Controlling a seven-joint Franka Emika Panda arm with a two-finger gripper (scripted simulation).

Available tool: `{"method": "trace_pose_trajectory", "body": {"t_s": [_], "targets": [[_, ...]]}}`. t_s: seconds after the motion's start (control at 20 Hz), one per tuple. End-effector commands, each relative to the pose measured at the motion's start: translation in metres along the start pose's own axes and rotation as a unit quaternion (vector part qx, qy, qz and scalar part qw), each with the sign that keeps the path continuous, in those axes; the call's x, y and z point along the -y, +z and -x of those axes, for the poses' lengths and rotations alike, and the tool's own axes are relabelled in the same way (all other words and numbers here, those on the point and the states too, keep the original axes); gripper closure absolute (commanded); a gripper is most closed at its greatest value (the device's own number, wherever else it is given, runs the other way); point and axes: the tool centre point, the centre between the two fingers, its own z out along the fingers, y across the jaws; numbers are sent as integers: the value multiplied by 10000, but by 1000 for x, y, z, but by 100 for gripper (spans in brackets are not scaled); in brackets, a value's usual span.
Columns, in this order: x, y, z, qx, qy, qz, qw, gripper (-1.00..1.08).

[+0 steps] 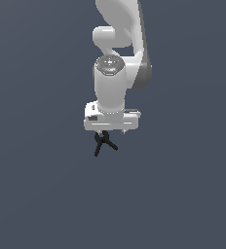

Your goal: Pick up the object and move it to a goal position.

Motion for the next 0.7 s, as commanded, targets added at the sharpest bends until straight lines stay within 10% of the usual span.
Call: {"method": "trace_pose_trajectory", "body": {"t_s": [0.0, 0.65], "targets": [[0, 1, 1, 5, -10, 0, 10000, -92], [-22, 48, 22, -5, -546, 22, 9985, -92]]}}
